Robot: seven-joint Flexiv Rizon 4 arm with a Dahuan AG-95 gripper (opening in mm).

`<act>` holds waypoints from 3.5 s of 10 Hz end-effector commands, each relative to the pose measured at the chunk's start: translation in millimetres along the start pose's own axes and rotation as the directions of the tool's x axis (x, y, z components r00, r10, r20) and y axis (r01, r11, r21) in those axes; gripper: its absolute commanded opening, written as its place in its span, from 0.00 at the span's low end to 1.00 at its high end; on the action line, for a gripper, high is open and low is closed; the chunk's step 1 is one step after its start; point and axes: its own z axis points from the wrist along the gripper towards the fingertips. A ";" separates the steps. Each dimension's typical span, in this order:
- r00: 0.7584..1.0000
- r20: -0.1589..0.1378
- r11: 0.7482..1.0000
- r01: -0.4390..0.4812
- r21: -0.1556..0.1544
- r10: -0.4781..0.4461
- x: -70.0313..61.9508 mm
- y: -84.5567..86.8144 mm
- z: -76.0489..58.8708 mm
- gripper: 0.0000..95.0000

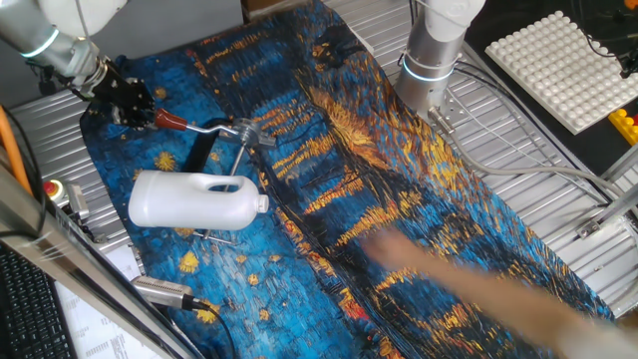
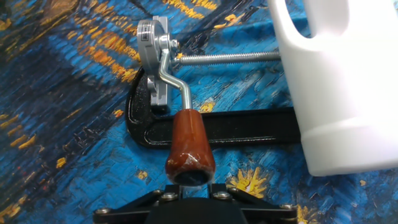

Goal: Pull up the lever

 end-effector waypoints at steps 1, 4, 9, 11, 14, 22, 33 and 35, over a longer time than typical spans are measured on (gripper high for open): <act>1.000 0.009 1.000 -0.001 0.002 0.001 -1.9 -0.5 -2.0 0.20; 1.000 0.021 1.000 0.000 0.008 0.000 -4.4 -0.7 -5.4 0.20; 1.000 0.028 1.000 -0.009 0.008 0.009 -9.6 -0.6 -12.9 0.20; 0.999 0.031 1.000 -0.021 0.006 0.021 -13.9 -3.1 -15.3 0.20; 0.999 0.030 1.000 -0.023 0.002 0.022 -19.8 -5.3 -19.9 0.20; 0.999 0.040 0.999 -0.036 0.004 0.036 -36.2 -5.9 -35.3 0.20; 0.995 0.049 0.996 -0.089 0.008 0.088 -63.9 -14.6 -48.5 0.20; 0.993 0.046 0.994 -0.106 0.007 0.105 -72.8 -19.8 -49.1 0.20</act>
